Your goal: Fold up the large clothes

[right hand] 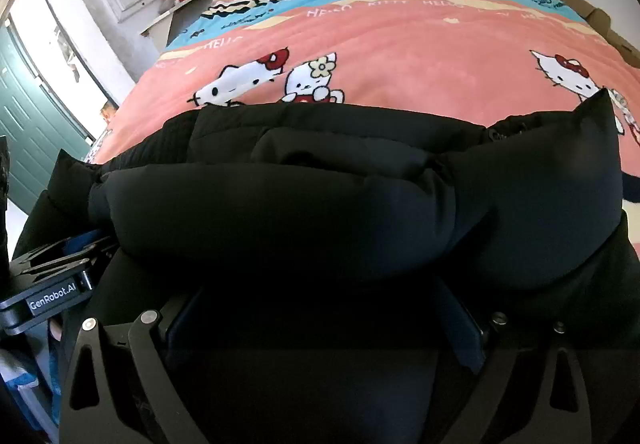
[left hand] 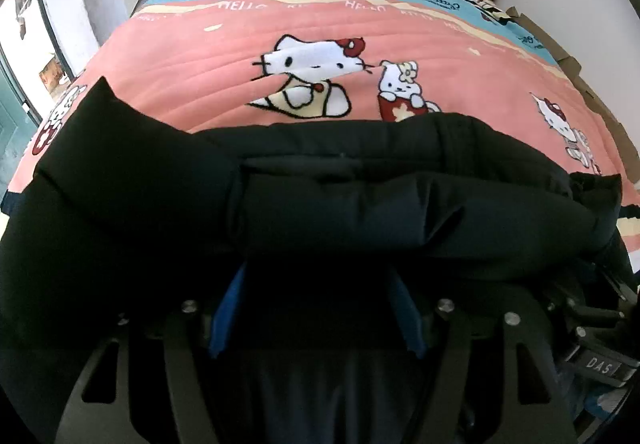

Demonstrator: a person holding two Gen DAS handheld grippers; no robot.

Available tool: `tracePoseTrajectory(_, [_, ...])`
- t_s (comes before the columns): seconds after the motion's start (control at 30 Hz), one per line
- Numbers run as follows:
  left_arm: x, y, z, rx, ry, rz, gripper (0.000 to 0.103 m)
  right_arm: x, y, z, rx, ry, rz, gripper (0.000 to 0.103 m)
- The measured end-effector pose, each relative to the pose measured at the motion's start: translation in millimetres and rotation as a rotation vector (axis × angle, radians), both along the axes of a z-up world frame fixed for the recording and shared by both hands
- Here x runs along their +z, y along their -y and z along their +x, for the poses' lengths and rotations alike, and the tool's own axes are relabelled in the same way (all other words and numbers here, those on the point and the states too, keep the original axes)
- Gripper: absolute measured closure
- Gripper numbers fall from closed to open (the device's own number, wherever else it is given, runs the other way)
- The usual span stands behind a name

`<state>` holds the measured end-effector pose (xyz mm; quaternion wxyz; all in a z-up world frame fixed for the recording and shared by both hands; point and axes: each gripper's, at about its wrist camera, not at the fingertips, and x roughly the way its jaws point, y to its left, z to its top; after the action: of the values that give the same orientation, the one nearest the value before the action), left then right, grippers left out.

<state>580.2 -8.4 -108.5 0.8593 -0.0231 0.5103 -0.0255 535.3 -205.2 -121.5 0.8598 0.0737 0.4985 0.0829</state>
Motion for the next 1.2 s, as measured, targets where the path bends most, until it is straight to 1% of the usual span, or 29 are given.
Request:
tracePoseTrajectory(0.4, [-8, 4, 1, 0.002, 0.048, 0.031, 0.037, -12, 0, 3, -0.004, 0.041, 0.024, 0.005])
tracePoseTrajectory(0.5, [-4, 10, 0, 0.000, 0.033, 0.077, 0.037, -13, -1, 1, -0.007, 0.045, 0.019, 0.005])
tracePoseTrajectory(0.57, [2, 11, 0, -0.007, 0.014, 0.086, 0.037, -10, -3, 1, -0.003, 0.028, 0.003, 0.006])
tracePoseTrajectory(0.63, [13, 7, -4, -0.015, 0.000, 0.067, 0.037, -4, -2, 0, -0.002, 0.011, 0.004, 0.006])
tracePoseTrajectory(0.73, [29, -3, -19, -0.011, 0.022, 0.056, 0.037, 11, 3, -14, 0.030, 0.009, 0.018, 0.006])
tracePoseTrajectory(0.8, [39, -14, -35, 0.003, 0.052, 0.057, 0.037, 23, 11, -28, 0.033, 0.032, 0.026, 0.006])
tracePoseTrajectory(0.87, [42, -24, -48, 0.015, 0.065, 0.044, 0.037, 34, 21, -44, 0.032, 0.057, 0.023, 0.006])
tracePoseTrajectory(0.97, [34, -33, -58, 0.012, 0.063, 0.054, 0.037, 37, 33, -65, 0.049, 0.073, -0.011, 0.006])
tracePoseTrajectory(1.03, [24, -33, -59, -0.002, 0.058, 0.059, 0.037, 29, 40, -71, 0.047, 0.070, -0.039, 0.006])
tracePoseTrajectory(1.13, [14, -28, -58, -0.021, 0.068, 0.085, 0.035, 10, 51, -74, 0.036, 0.044, -0.004, 0.006])
tracePoseTrajectory(1.2, [9, -26, -58, -0.019, 0.080, 0.085, 0.035, 2, 52, -73, 0.034, 0.042, 0.013, 0.005])
